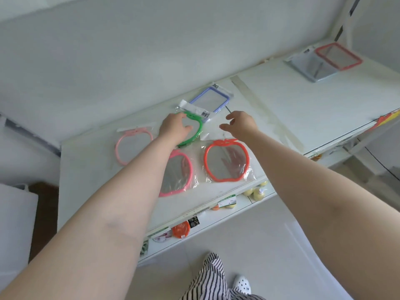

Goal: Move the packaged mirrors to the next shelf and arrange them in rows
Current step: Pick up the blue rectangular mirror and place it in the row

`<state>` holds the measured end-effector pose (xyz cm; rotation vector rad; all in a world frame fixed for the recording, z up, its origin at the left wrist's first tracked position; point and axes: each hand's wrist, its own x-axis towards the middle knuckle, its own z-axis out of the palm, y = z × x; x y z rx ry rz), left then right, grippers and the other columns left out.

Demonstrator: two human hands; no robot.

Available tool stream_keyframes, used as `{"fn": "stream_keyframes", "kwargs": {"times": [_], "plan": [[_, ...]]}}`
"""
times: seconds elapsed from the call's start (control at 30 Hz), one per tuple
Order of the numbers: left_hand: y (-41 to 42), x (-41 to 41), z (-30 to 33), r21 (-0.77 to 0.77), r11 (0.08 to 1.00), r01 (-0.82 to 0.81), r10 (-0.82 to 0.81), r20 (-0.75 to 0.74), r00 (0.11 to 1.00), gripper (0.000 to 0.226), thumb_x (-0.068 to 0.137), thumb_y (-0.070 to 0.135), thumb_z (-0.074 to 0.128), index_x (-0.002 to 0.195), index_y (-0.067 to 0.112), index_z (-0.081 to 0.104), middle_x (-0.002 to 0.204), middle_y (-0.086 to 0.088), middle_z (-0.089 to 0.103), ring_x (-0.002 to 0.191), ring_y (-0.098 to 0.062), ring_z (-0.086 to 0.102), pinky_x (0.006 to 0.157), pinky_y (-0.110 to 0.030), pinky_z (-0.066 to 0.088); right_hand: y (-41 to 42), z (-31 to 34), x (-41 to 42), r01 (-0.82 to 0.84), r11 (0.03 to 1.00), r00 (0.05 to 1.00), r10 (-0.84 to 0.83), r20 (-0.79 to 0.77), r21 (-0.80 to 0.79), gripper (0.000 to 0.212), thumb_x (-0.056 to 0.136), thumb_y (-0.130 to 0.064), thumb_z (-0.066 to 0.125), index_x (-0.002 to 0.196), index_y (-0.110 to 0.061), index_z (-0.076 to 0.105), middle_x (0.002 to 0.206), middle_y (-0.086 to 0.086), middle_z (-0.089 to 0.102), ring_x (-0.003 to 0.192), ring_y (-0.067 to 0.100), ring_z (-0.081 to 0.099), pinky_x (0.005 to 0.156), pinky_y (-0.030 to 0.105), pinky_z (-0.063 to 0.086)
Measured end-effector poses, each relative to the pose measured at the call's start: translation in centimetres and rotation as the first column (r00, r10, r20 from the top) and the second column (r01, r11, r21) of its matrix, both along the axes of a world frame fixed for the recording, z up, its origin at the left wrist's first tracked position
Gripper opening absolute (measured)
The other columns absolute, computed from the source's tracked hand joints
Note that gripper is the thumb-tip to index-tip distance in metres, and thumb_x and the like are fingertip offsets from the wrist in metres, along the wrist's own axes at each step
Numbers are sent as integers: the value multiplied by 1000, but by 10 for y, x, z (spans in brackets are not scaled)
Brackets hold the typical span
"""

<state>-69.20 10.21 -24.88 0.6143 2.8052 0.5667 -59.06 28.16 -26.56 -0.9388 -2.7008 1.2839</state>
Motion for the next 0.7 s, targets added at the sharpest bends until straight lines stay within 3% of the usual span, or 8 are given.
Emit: {"fn": "stream_keyframes", "kwargs": {"times": [0.1, 0.3, 0.4, 0.47, 0.53, 0.6, 0.7], "plan": [[8, -11, -7, 30, 999, -41, 40, 11, 999, 53, 90, 33, 56, 139, 15, 45, 139, -13, 49, 127, -30, 49, 102, -34, 40, 5, -7, -9, 38, 998, 999, -39, -15, -50, 51, 84, -36, 69, 127, -13, 55, 104, 2, 60, 85, 21, 57, 90, 37, 52], [45, -39, -36, 80, 996, -31, 30, 14, 999, 55, 91, 35, 55, 140, 13, 42, 145, -12, 41, 131, -28, 45, 105, -30, 36, 21, -40, -34, 125, 982, 989, -136, -66, -142, 54, 87, -36, 66, 131, -8, 52, 107, 7, 61, 92, 27, 60, 79, 34, 49], [64, -64, -57, 50, 999, -17, 19, -50, 999, 55, 92, 36, 54, 140, 13, 42, 145, -14, 39, 131, -30, 44, 105, -33, 36, 28, -64, -53, 163, 977, 977, -180, -114, -141, 49, 89, -32, 63, 126, -2, 53, 117, 16, 64, 102, 32, 63, 84, 40, 51], [73, -82, -71, 21, 1000, -17, 19, -91, 996, 56, 92, 36, 52, 141, 13, 40, 146, -14, 37, 133, -30, 42, 108, -36, 35, 32, -79, -70, 169, 979, 972, -185, -145, -117, 40, 90, -32, 60, 116, -2, 56, 100, 14, 65, 87, 32, 60, 69, 37, 50], [80, -97, -85, -17, 1000, -18, 16, -110, 994, 58, 93, 38, 50, 142, 11, 37, 148, -14, 36, 135, -30, 39, 110, -37, 34, 35, -94, -86, 192, 977, 966, -204, -158, -88, 25, 90, -32, 59, 85, -8, 53, 72, 5, 53, 77, 28, 52, 51, 30, 36], [85, -111, -100, -71, 997, -34, 26, -109, 994, 58, 94, 40, 46, 141, 9, 37, 148, -14, 36, 136, -30, 37, 110, -39, 34, 34, -104, -100, 195, 979, 966, -203, -161, -66, 36, 91, -30, 58, 66, -14, 36, 64, 1, 42, 75, 26, 48, 51, 30, 31], [91, -132, -114, -143, 988, -52, 34, -125, 992, 50, 95, 40, 39, 132, 6, 43, 141, -16, 42, 132, -31, 39, 107, -44, 37, 31, -115, -120, 185, 983, 971, -183, -154, 1, 39, 90, -31, 55, 62, -15, 33, 62, 0, 41, 75, 27, 49, 50, 29, 31]]}}
